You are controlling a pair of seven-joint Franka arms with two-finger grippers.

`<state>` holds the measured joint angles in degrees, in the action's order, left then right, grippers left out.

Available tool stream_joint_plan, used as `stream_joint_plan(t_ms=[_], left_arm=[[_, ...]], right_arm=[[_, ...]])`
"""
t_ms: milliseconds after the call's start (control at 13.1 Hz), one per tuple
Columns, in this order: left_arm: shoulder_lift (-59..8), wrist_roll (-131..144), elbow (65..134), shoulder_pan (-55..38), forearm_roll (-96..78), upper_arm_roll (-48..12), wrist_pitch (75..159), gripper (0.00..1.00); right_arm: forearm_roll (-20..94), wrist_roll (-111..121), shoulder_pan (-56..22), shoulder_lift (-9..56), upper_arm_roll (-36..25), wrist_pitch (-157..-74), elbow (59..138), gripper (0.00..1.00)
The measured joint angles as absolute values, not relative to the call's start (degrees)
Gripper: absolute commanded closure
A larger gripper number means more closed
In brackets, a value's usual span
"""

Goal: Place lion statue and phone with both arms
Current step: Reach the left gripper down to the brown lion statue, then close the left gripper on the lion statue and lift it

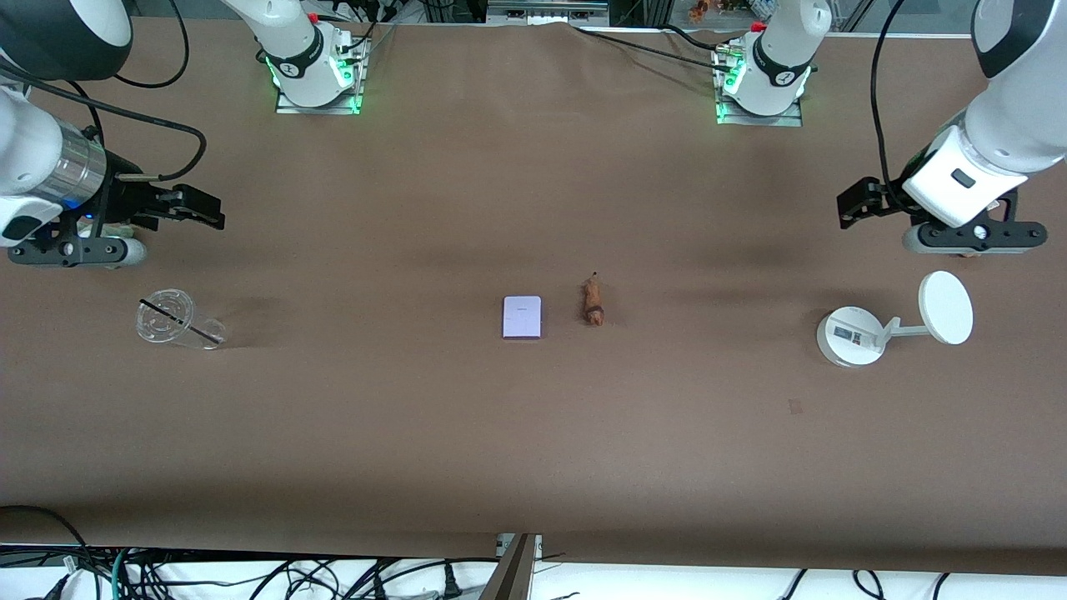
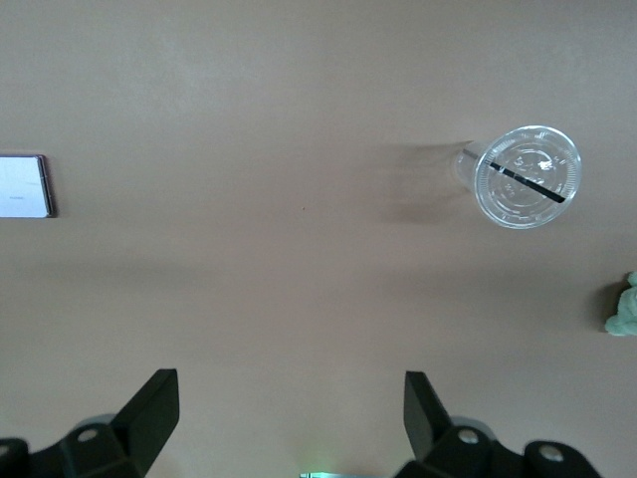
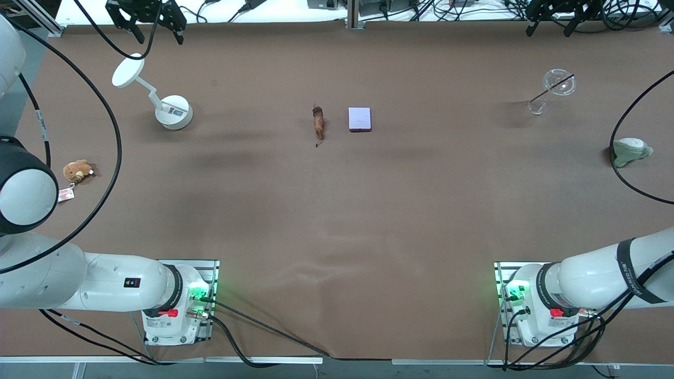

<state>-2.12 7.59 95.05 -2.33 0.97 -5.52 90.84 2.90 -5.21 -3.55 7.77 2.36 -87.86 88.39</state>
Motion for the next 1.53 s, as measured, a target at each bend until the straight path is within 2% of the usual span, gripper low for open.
stream_joint_plan(t_ms=[383, 689, 1148, 1377, 1530], left_arm=[[-4.14, 10.04, 95.60, -2.53, -1.51, -11.44, 88.99, 0.00], [-8.30, 14.23, 95.83, -2.78, -4.48, -14.74, 94.26, 0.00], [-14.96, 21.21, 102.25, -5.05, -4.52, -21.70, 116.62, 0.00], [-22.77, 25.23, 103.43, -9.65, -3.66, -21.86, 128.12, 0.00], [-29.63, 30.74, 103.72, -11.28, 4.67, -21.84, 136.44, 0.00]], right_arm=[[2.89, -5.21, -3.67, 7.81, 2.36, -87.76, 88.35, 0.00], [2.89, -5.21, -3.69, 7.81, 2.36, -87.36, 88.35, 0.00], [2.89, -5.21, -3.74, 7.83, 2.36, -87.03, 88.36, 0.00], [2.89, -5.21, -3.76, 7.87, 2.35, -86.89, 88.37, 0.00], [2.89, -5.21, -3.76, 7.90, 2.35, -86.81, 88.39, 0.00]])
